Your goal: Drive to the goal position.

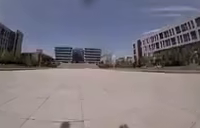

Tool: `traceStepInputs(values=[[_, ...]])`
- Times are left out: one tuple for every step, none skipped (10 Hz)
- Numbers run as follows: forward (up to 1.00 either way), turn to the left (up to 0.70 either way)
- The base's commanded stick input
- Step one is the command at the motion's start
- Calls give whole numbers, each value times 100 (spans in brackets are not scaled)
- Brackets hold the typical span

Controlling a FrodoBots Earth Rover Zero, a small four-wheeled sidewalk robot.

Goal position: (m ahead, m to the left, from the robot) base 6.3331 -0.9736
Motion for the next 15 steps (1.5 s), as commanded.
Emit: traceStepInputs(values=[[70,0],[70,0],[70,0],[70,0],[70,0],[70,0],[70,0],[70,0],[70,0],[70,0],[70,0],[70,0],[70,0],[70,0],[70,0]])
